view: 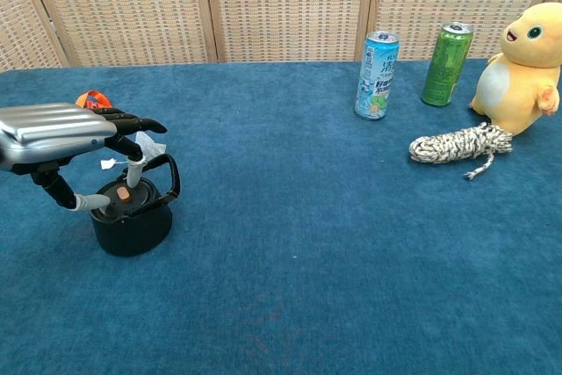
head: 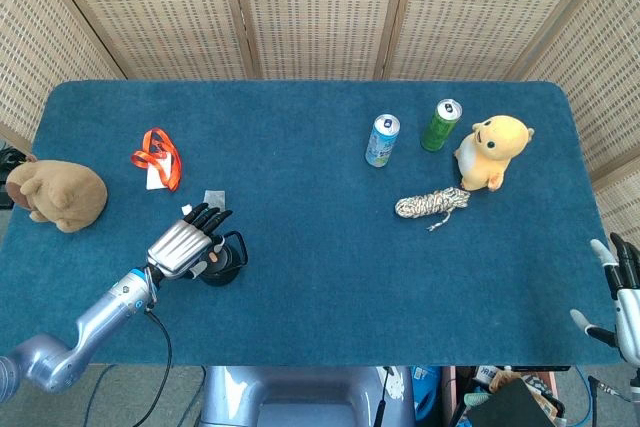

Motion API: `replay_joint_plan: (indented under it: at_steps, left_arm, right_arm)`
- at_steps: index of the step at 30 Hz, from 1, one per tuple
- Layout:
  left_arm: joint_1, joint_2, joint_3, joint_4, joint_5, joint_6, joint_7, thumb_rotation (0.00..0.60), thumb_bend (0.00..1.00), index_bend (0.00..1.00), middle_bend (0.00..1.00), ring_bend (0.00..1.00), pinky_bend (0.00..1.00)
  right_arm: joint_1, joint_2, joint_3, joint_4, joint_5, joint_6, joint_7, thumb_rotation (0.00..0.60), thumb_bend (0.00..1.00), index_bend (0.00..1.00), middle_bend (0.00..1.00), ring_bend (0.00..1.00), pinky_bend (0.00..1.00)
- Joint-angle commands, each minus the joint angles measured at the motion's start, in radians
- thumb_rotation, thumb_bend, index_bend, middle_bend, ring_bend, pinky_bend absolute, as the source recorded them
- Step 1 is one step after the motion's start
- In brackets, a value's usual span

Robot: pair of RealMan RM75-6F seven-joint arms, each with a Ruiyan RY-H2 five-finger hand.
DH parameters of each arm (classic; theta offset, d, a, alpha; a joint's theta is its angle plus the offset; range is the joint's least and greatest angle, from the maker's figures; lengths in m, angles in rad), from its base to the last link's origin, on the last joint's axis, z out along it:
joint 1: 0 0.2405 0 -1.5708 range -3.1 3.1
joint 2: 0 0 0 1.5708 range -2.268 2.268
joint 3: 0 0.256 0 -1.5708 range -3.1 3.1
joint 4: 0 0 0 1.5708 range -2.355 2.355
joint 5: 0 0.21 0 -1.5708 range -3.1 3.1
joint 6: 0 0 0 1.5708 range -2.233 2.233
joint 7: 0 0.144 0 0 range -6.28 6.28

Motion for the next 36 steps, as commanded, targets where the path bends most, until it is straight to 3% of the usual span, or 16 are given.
replay_joint_plan:
  at_steps: [1,6,12,19,31,36]
  left_arm:
    - [-0.007,-0.008,0.003,0.000,-0.021,-0.005,0.019,0.600,0.37,0.43,0.00,0.00,0.00]
    - [-0.016,-0.011,0.003,-0.009,-0.046,-0.014,0.036,0.600,0.37,0.44,0.00,0.00,0.00]
    - [-0.026,-0.020,0.008,-0.016,-0.072,-0.015,0.056,0.600,0.42,0.58,0.00,0.00,0.00]
    - [-0.027,-0.014,0.012,-0.024,-0.088,-0.002,0.056,0.600,0.45,0.60,0.00,0.00,0.00]
    - [0.008,0.116,0.001,-0.127,-0.040,0.108,-0.049,0.600,0.45,0.60,0.00,0.00,0.00]
    - [0.046,0.154,0.025,-0.084,-0.051,0.122,-0.126,0.600,0.45,0.60,0.00,0.00,0.00]
  right_arm:
    - [0.000,0.000,0.000,0.001,0.001,-0.001,0.002,0.600,0.00,0.00,0.00,0.00,0.00]
    - [0.000,0.001,0.001,0.002,0.003,-0.001,0.006,0.600,0.00,0.00,0.00,0.00,0.00]
    - [0.000,0.001,0.001,0.001,0.005,-0.002,0.011,0.600,0.00,0.00,0.00,0.00,0.00]
    - [0.000,0.002,0.001,0.000,0.003,0.000,0.013,0.600,0.00,0.00,0.00,0.00,0.00]
    - [0.000,0.001,-0.005,0.002,-0.009,0.003,0.010,0.600,0.00,0.00,0.00,0.00,0.00]
    - [0.001,-0.001,-0.008,0.001,-0.013,0.001,0.006,0.600,0.00,0.00,0.00,0.00,0.00]
